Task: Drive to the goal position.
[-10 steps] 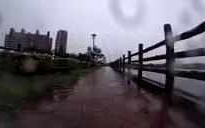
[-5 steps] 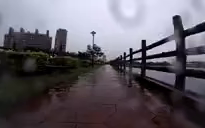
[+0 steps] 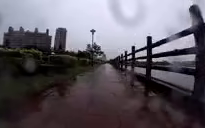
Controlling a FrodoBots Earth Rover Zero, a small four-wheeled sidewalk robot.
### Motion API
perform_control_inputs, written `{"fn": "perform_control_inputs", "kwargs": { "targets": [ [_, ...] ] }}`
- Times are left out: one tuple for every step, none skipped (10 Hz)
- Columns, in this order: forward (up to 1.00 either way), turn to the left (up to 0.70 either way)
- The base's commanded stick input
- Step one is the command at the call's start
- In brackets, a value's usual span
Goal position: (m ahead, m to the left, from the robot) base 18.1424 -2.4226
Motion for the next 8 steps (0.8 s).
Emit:
{"fn": "perform_control_inputs", "kwargs": {
  "targets": [
    [1.00, 0.00],
    [1.00, 0.00],
    [1.00, 0.00],
    [1.00, 0.00],
    [1.00, 0.00],
    [1.00, 0.00],
    [1.00, 0.00],
    [1.00, 0.00]
  ]
}}
